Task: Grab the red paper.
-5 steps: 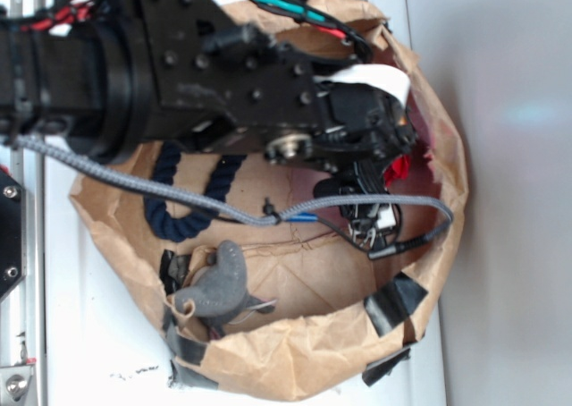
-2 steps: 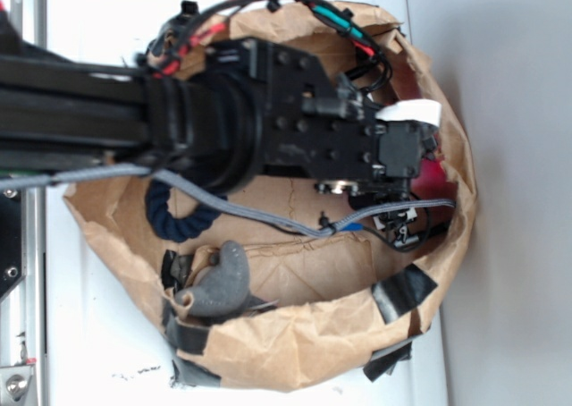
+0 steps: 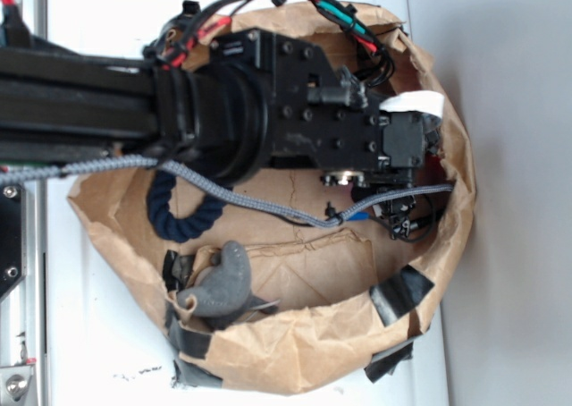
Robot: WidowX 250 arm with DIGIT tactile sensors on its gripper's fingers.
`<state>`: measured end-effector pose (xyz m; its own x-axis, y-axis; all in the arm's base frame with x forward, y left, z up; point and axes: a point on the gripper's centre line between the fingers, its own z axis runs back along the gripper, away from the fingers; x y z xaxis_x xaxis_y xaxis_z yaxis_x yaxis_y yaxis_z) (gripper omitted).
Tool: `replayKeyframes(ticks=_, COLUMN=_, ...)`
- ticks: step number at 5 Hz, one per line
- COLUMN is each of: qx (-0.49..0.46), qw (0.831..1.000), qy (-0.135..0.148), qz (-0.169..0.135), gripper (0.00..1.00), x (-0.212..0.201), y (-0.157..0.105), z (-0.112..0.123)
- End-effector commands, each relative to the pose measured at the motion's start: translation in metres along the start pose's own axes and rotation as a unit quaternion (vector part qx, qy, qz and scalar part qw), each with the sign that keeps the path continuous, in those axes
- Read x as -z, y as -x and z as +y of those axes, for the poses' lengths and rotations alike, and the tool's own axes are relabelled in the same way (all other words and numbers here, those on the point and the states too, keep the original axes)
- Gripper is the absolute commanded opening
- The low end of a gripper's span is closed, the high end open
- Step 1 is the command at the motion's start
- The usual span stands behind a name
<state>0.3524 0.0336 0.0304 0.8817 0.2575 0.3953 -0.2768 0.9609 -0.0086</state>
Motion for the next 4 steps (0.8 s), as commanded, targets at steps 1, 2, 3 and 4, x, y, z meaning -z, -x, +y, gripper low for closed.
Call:
replayKeyframes(ticks=1, qx=0.069, qw=0.992, qy=0.105, qz=-0.007, gripper=0.0, x=-0.078, y=0.002, z=0.015)
replayKeyframes(ticks=2, qx=0.157, qw=0.967, qy=0.189, qz=0.066, gripper=0.0, x=-0.1, y=0.013, z=0.023)
replayKeyframes(ticks=3, qx=0.258, qw=0.93, qy=0.217, qz=0.145, gripper=0.0, x=-0.115, y=0.028, z=0.021)
replayKeyframes(ticks=4, qx=0.275, qw=0.924, qy=0.206, qz=0.169, gripper=0.0, x=-0.122, y=0.038, z=0.021)
